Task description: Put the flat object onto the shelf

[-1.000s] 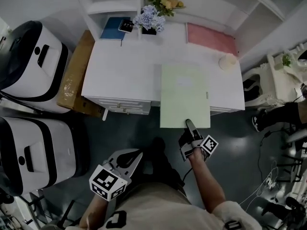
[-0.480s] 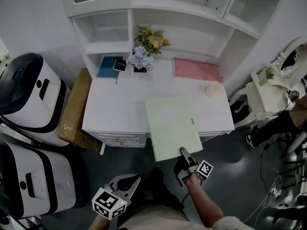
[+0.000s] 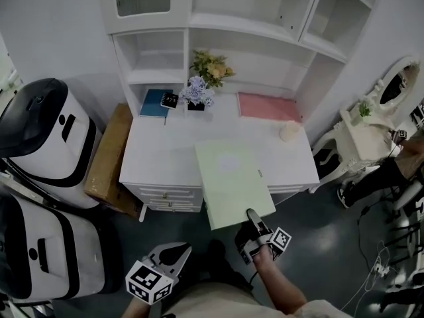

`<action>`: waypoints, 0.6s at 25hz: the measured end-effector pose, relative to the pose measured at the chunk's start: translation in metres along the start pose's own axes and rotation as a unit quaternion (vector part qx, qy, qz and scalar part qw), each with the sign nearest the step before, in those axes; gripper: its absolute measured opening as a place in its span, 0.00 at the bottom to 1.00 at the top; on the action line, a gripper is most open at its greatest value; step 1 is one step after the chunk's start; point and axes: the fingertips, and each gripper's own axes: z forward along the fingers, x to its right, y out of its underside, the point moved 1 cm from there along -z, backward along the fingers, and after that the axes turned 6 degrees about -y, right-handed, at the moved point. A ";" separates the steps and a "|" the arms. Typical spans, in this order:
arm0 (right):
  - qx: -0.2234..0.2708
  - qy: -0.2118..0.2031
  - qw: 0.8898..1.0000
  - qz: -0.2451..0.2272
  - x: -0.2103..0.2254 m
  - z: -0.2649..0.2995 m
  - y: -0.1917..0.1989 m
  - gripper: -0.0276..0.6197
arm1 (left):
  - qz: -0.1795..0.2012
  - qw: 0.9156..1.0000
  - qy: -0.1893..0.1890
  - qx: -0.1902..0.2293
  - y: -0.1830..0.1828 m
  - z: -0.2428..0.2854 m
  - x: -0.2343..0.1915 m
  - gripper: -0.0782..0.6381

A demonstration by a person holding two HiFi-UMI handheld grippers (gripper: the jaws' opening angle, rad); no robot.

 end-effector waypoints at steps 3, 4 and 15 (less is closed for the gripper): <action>0.006 -0.016 1.000 0.001 -0.015 -0.003 0.007 0.50 | 0.004 1.000 -0.002 0.007 0.000 -0.009 0.003 0.13; 0.006 -0.020 1.000 0.000 -0.019 -0.004 0.008 0.50 | 0.006 1.000 -0.003 0.010 0.000 -0.012 0.004 0.13; 0.022 -0.046 0.998 -0.026 -0.069 -0.008 0.031 0.50 | 0.027 0.999 0.003 0.043 0.001 -0.042 0.018 0.13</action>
